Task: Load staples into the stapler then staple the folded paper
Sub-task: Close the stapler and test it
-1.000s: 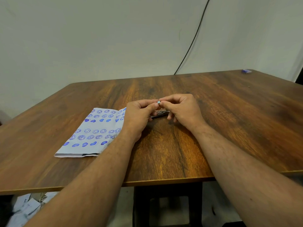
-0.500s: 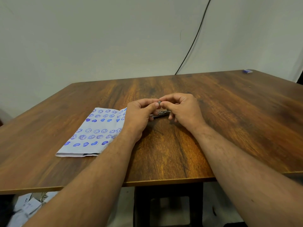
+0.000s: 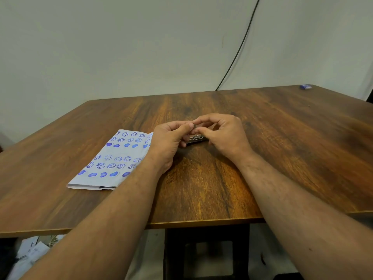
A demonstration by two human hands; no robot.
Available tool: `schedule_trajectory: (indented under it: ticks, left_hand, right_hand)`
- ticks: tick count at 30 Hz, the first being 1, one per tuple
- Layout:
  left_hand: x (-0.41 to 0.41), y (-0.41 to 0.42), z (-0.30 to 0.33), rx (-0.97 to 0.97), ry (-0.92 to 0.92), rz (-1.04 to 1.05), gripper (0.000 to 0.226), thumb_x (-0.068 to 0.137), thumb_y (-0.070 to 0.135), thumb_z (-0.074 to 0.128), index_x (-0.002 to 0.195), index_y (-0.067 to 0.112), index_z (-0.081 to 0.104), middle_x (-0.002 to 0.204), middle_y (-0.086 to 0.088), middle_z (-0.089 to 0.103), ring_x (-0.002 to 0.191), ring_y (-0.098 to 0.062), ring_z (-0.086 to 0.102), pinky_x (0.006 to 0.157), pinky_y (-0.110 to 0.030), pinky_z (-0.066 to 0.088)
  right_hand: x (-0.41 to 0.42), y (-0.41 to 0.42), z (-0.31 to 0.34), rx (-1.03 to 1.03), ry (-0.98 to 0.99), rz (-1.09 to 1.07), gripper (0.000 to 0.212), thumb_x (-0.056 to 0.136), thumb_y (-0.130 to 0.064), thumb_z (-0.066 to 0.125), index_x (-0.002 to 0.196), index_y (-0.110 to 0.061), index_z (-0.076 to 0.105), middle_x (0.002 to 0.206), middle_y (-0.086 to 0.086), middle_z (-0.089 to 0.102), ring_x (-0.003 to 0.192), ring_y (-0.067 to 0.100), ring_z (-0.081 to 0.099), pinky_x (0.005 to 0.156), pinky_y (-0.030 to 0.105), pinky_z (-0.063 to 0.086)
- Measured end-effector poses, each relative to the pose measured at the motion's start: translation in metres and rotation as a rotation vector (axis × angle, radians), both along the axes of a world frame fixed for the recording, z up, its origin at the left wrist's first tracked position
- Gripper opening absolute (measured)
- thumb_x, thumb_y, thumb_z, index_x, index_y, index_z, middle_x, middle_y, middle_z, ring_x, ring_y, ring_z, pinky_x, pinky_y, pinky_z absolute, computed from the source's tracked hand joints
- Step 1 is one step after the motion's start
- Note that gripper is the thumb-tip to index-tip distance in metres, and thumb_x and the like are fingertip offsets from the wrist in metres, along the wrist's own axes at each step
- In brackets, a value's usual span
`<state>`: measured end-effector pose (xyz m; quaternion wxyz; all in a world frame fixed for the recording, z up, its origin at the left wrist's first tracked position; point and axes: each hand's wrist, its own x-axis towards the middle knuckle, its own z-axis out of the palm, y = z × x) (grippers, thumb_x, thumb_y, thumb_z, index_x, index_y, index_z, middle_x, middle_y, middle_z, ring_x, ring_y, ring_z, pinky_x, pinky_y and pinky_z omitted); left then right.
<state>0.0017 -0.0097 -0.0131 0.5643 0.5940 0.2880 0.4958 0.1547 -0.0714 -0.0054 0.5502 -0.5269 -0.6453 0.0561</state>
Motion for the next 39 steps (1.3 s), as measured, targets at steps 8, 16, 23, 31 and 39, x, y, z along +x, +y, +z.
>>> schedule_trajectory:
  ticks: [8,16,23,31,39]
  left_hand:
    - [-0.003,0.0,0.001,-0.024,0.062,-0.014,0.015,0.092,0.011,0.066,0.1,0.001,0.075,0.073,-0.004,0.067,0.057,-0.005,0.046,0.051,-0.018,0.038]
    - [-0.002,0.0,0.001,-0.042,0.089,-0.006,0.012,0.092,0.011,0.066,0.095,0.005,0.077,0.073,-0.006,0.067,0.057,-0.005,0.046,0.051,-0.016,0.039]
    - [-0.003,-0.002,0.002,-0.032,0.125,0.011,0.014,0.094,0.011,0.064,0.099,0.007,0.077,0.076,-0.005,0.069,0.059,-0.005,0.048,0.053,-0.017,0.042]
    - [0.005,-0.013,0.003,0.339,0.465,0.376,0.029,0.089,0.009,0.061,0.109,0.023,0.076,0.103,0.008,0.072,0.093,-0.006,0.064,0.085,-0.025,0.053]
    - [0.013,-0.02,0.001,0.415,0.895,0.479,0.029,0.069,0.02,0.057,0.089,0.016,0.078,0.085,-0.006,0.074,0.084,-0.026,0.066,0.076,-0.039,0.055]
  right_hand:
    - [-0.001,-0.002,0.001,0.024,-0.156,-0.071,0.013,0.089,-0.021,0.073,0.1,-0.024,0.079,0.089,-0.012,0.077,0.084,0.0,0.07,0.079,0.029,0.059]
    - [0.0,0.0,0.001,0.001,-0.262,-0.088,0.017,0.089,-0.025,0.072,0.105,-0.027,0.079,0.093,-0.012,0.078,0.087,0.001,0.071,0.084,0.032,0.059]
    - [-0.004,0.0,0.003,0.013,-0.332,-0.133,0.017,0.093,-0.026,0.068,0.107,-0.022,0.078,0.098,-0.006,0.078,0.09,0.004,0.069,0.085,0.032,0.058]
    - [-0.001,0.001,0.002,-0.114,-0.322,-0.239,0.018,0.093,-0.03,0.066,0.107,-0.026,0.077,0.083,-0.015,0.068,0.081,0.004,0.063,0.083,0.032,0.055]
    - [-0.001,0.006,0.001,-0.23,-0.479,-0.338,0.02,0.094,-0.033,0.06,0.105,-0.029,0.076,0.091,-0.007,0.076,0.087,0.015,0.068,0.087,0.04,0.055]
